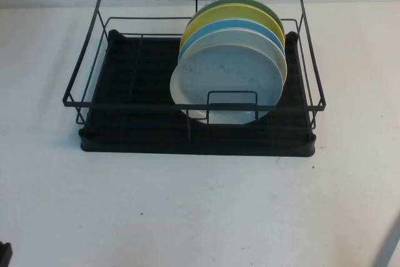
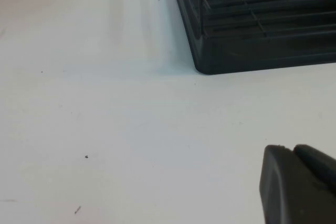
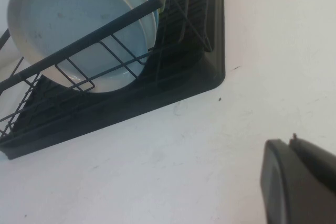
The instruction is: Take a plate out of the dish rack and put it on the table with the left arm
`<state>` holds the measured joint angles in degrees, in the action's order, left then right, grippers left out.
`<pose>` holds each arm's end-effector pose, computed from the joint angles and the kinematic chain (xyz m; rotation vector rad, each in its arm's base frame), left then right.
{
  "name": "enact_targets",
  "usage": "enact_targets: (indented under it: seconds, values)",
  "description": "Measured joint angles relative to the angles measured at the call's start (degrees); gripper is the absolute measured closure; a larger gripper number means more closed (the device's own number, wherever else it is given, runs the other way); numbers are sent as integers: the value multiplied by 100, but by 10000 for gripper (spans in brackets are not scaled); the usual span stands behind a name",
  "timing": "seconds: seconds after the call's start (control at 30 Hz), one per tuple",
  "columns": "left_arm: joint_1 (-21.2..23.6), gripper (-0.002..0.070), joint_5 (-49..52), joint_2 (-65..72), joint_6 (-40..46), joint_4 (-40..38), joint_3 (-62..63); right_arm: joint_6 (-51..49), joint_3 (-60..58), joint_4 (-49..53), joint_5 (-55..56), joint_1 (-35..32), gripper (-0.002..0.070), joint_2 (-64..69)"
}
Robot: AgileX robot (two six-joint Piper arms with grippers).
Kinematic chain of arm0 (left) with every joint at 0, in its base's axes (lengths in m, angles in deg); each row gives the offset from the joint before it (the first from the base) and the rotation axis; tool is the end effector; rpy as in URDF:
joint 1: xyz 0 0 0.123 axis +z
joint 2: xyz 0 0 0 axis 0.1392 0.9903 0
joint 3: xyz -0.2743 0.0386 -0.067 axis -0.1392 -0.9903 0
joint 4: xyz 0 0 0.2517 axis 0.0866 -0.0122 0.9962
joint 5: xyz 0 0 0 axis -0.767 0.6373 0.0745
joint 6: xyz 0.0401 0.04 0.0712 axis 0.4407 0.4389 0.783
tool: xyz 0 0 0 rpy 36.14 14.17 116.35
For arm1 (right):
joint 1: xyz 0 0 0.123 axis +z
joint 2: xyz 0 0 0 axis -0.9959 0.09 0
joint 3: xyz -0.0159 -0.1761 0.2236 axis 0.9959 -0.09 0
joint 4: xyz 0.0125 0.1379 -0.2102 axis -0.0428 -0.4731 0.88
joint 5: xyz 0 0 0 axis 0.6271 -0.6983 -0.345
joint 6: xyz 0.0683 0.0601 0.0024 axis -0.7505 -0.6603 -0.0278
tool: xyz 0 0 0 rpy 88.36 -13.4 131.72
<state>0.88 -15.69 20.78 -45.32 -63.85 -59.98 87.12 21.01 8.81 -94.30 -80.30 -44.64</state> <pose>0.0525 -0.0095 0.1745 0.2886 1.8207 -0.0012 0.0493 0.0257 0.1751 0.2652 1.8486 0.6608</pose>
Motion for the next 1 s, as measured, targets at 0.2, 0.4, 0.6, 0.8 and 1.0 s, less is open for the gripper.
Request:
enact_targets:
  seconds: [0.2,0.4,0.6,0.8,1.0]
  values:
    - [0,678,0,0,0,0,0,0,0,0,0,0,696,0]
    - [0,678,-10,0,-47,0,0,0,0,0,0,0,696,0]
    - [0,678,-10,0,-58,-4,0,0,0,0,0,0,696,0]
    - [0,678,-34,0,-318,-261,0,0,0,0,0,0,696,0]
    - [0,678,-354,0,-994,-1700,0,0,0,0,0,0,696,0]
